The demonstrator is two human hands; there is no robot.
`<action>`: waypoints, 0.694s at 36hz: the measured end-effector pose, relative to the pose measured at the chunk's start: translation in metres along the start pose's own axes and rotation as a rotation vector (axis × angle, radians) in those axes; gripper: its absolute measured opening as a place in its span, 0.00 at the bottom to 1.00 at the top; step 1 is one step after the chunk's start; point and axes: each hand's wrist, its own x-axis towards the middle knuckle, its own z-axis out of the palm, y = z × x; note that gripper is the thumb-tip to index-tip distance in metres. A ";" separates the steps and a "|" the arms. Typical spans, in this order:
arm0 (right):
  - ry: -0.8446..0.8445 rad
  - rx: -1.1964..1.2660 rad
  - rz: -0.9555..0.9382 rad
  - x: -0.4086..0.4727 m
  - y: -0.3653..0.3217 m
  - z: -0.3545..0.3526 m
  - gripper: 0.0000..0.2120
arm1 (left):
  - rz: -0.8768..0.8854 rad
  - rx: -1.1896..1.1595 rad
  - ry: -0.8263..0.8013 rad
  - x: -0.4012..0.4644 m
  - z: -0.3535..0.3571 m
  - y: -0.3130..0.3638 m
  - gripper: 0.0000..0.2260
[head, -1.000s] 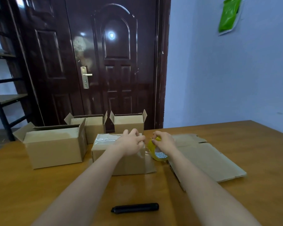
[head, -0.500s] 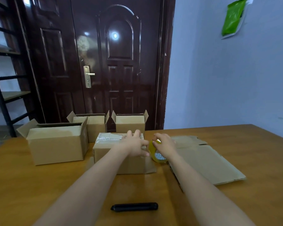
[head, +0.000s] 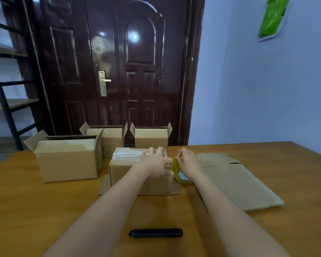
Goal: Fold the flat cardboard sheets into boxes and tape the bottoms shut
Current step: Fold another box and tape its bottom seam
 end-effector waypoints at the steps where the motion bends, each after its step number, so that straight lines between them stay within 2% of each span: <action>1: -0.006 -0.007 -0.013 -0.001 0.001 0.000 0.03 | 0.001 0.001 0.003 0.000 0.000 0.000 0.08; 4: -0.029 -0.037 -0.063 -0.003 0.004 -0.001 0.03 | 0.004 0.008 0.003 0.000 0.000 -0.001 0.09; 8: -0.078 -0.128 -0.135 -0.003 0.010 -0.007 0.09 | 0.009 0.007 0.008 0.000 0.002 -0.001 0.08; 12: -0.004 -0.265 -0.191 -0.002 0.009 -0.010 0.10 | 0.009 0.007 0.008 -0.002 0.001 -0.001 0.09; 15: 0.079 -0.316 -0.192 -0.003 0.008 -0.007 0.11 | 0.007 0.011 0.008 -0.002 0.001 0.000 0.09; 25: 0.050 -0.444 -0.133 0.000 -0.004 -0.012 0.17 | 0.007 0.022 0.016 -0.001 0.002 -0.001 0.09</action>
